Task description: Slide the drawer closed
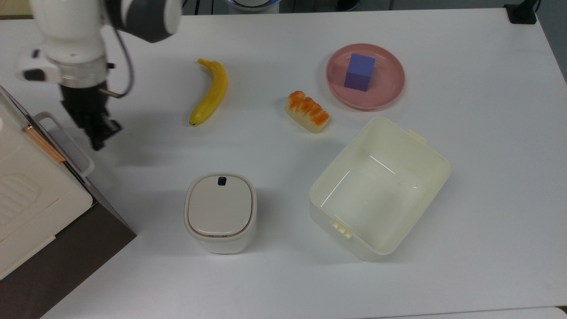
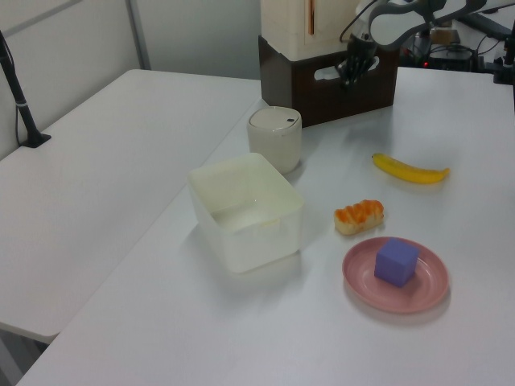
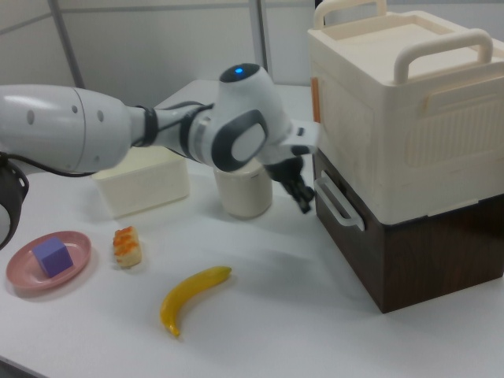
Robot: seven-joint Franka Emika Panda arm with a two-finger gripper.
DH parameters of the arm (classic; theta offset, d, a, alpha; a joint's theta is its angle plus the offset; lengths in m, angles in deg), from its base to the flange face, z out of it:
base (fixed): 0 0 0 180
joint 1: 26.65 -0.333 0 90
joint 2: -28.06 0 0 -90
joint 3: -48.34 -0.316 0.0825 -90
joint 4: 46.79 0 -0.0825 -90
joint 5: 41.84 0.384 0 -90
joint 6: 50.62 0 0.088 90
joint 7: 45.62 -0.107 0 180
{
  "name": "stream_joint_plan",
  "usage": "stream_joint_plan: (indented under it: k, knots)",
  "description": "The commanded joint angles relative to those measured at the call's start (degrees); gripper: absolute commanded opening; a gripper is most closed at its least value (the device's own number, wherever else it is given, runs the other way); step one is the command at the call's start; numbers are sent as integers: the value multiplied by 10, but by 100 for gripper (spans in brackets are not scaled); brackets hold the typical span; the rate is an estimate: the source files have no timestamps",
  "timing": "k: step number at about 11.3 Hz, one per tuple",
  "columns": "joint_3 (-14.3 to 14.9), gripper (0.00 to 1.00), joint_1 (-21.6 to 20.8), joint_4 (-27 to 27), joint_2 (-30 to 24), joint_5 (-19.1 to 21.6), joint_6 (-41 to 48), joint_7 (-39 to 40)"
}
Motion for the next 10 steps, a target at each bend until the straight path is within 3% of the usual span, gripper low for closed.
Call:
stream_joint_plan:
  k: [1, 3, 4, 6, 8, 10]
  knots:
    - [-55, 9, -13, -6, -55, -1, 105, 51]
    - [-101, 12, -14, -1, -88, -1, 194, 56]
    - [-106, 15, -22, -1, -110, 2, 225, 65]
    - [-95, 34, -70, 6, -143, 3, 284, 79]
    - [-58, 61, -116, 14, -162, 4, 332, 100]
    - [4, 94, -180, 14, -175, 6, 342, 123]
